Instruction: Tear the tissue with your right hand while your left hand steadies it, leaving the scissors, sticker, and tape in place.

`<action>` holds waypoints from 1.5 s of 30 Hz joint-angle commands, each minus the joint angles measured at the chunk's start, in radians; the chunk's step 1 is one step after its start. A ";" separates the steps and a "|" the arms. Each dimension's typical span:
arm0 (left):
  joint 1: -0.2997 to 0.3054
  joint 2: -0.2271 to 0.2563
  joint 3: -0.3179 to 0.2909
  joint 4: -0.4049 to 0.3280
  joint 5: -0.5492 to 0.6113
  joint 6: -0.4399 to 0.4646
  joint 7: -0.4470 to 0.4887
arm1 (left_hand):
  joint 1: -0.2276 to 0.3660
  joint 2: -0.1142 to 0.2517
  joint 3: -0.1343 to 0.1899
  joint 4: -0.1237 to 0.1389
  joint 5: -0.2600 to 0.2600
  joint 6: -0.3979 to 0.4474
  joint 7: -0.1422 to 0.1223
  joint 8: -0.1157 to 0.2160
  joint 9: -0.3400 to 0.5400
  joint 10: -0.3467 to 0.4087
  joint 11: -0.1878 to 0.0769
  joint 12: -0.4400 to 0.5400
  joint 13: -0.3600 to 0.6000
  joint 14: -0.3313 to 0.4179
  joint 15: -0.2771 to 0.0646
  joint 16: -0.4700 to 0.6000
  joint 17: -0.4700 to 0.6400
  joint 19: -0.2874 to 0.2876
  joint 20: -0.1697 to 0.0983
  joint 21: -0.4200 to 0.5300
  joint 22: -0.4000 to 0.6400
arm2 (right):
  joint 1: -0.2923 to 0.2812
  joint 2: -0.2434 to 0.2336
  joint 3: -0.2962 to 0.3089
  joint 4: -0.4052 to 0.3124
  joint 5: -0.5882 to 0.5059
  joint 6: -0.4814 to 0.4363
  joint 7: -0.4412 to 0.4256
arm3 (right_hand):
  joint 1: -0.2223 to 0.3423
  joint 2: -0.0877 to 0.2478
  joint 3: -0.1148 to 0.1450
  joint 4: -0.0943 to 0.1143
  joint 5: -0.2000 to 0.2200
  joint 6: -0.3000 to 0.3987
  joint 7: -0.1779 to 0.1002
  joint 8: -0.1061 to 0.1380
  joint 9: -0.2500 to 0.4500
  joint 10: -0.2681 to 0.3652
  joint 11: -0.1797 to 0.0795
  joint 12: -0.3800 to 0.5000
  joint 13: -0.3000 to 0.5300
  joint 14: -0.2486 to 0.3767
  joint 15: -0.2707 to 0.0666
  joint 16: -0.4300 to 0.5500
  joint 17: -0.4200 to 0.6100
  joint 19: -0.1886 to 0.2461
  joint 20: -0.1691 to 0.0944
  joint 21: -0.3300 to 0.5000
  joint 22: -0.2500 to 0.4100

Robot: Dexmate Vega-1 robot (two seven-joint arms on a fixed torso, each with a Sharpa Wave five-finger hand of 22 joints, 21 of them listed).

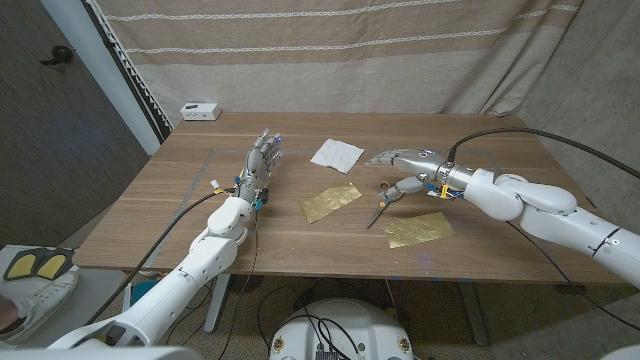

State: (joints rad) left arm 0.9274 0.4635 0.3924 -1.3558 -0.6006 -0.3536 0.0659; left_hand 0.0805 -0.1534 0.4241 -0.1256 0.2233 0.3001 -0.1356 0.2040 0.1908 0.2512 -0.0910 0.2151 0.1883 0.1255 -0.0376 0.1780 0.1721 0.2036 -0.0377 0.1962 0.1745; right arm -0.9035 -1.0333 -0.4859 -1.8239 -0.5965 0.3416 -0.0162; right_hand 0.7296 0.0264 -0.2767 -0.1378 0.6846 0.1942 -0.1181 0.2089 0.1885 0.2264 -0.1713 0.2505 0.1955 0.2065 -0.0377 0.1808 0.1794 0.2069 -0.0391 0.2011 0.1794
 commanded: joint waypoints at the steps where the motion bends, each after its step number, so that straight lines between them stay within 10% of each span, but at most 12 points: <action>1: 0.003 -0.007 -0.005 0.023 0.000 -0.022 -0.002 | -0.005 -0.003 -0.005 0.004 0.004 0.010 -0.001 0.007 0.003 0.006 -0.004 0.003 0.005 0.008 -0.112 0.008 0.003 0.007 -0.084 0.003 0.004 | 0.025 -0.010 -0.015 -0.017 -0.045 0.003 0.052 | 0.017 0.010 0.000 0.000 0.009 -0.003 -0.001 -0.001 0.005 -0.001 -0.002 -0.005 0.003 -0.004 -0.187 0.001 0.003 -0.002 -0.140 -0.001 0.005; 45: 0.044 0.002 -0.018 -0.027 -0.012 -0.039 0.001 | -0.008 0.001 -0.019 -0.001 0.013 0.020 0.004 0.005 0.002 0.013 -0.001 0.002 0.005 0.008 -0.112 0.006 0.003 0.006 -0.082 0.001 0.004 | 0.087 -0.037 -0.052 -0.014 -0.162 0.054 0.151 | 0.117 0.044 0.027 -0.013 0.034 0.012 -0.017 -0.001 0.005 0.024 -0.019 -0.005 0.003 0.008 -0.186 0.007 0.003 0.002 -0.124 0.002 0.004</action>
State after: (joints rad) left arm 0.9612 0.4604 0.3754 -1.3639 -0.6214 -0.3923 0.0566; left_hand 0.0806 -0.1534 0.4089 -0.1241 0.2299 0.3125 -0.1339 0.2040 0.1909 0.2545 -0.0945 0.2151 0.1883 0.1253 -0.0375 0.1780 0.1723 0.2034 -0.0377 0.1962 0.1745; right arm -0.8295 -1.0609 -0.5313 -1.8505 -0.7388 0.3751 0.1201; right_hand 0.8321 0.0688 -0.2518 -0.1545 0.7142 0.2015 -0.1359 0.2089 0.1884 0.2411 -0.1858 0.2439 0.1955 0.2068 -0.0376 0.1809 0.1792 0.2036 -0.0356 0.2011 0.1791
